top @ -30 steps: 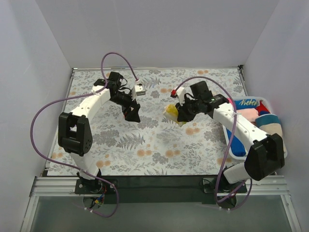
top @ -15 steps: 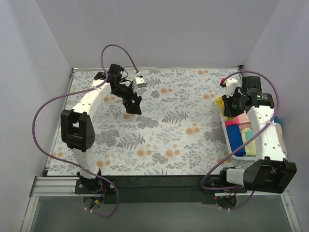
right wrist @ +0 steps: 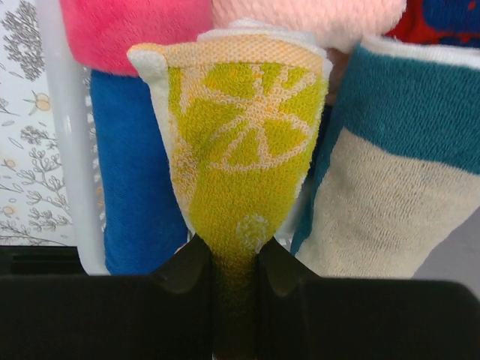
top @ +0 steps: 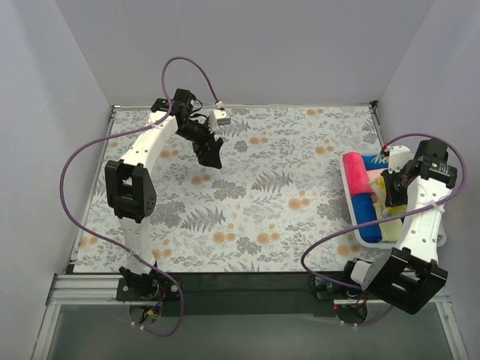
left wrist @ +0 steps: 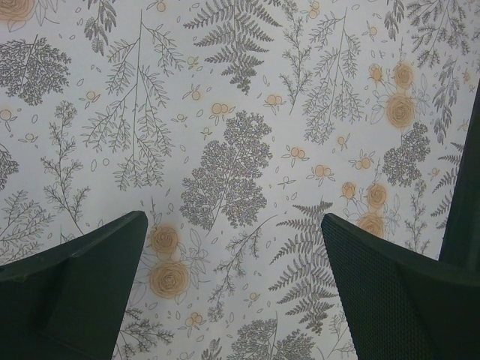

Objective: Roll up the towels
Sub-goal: Place the rolled towel into the container

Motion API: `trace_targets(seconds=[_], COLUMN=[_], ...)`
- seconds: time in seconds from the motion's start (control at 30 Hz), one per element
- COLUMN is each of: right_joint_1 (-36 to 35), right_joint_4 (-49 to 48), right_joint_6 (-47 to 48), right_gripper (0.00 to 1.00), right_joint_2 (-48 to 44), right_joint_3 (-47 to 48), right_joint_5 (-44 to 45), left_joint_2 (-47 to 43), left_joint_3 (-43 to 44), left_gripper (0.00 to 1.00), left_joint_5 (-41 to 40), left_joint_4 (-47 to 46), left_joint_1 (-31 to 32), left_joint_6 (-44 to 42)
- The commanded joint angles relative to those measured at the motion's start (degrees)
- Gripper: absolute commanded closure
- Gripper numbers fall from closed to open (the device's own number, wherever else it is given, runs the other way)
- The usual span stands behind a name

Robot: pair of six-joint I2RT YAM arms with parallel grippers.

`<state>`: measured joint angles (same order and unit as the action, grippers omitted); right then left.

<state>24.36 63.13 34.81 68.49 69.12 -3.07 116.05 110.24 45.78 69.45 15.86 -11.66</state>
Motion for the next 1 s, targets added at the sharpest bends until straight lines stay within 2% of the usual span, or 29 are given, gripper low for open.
trace_targets(seconds=[0.0, 0.1, 0.27, 0.4, 0.53, 0.7, 0.8, 0.97], right_joint_1=[3.4, 6.4, 11.1, 12.5, 13.1, 13.1, 13.1, 13.1], right_joint_4=[1.3, 0.5, 1.1, 1.7, 1.6, -5.8, -14.1, -19.6], right_joint_6=[4.7, 7.5, 10.7, 12.1, 12.8, 15.2, 16.4, 18.6], right_gripper=[0.99, 0.99, 0.99, 0.99, 0.99, 0.99, 0.99, 0.99], right_joint_2=[-2.7, -3.7, -3.3, -3.1, -3.7, -8.5, -11.9, -16.7], right_joint_3=[-2.1, -2.7, 1.4, 5.1, 4.2, -7.1, -13.5, -19.6], right_joint_5=[0.9, 2.3, 0.8, 0.5, 0.4, 4.9, 7.4, 9.3], left_joint_2=[-0.6, -0.7, -2.4, -2.8, -2.2, -1.7, -1.3, -0.6], left_joint_3=[2.0, 1.2, -2.0, -3.5, -3.6, -3.4, -3.0, -2.2], left_gripper=[0.02, 0.02, 0.02, 0.02, 0.02, 0.02, 0.02, 0.02], left_joint_5=[-0.4, -0.5, -0.3, -0.1, 0.3, 0.5, 0.7, 0.6], left_joint_4=[3.0, 3.1, 1.6, 0.9, 0.3, -0.1, 0.0, 0.6], left_joint_1=[0.1, 0.2, 0.1, 0.1, 0.1, 0.1, 0.2, 0.2], left_joint_6=[-0.7, -0.7, -0.6, -0.3, 0.1, 0.6, 0.9, 0.7])
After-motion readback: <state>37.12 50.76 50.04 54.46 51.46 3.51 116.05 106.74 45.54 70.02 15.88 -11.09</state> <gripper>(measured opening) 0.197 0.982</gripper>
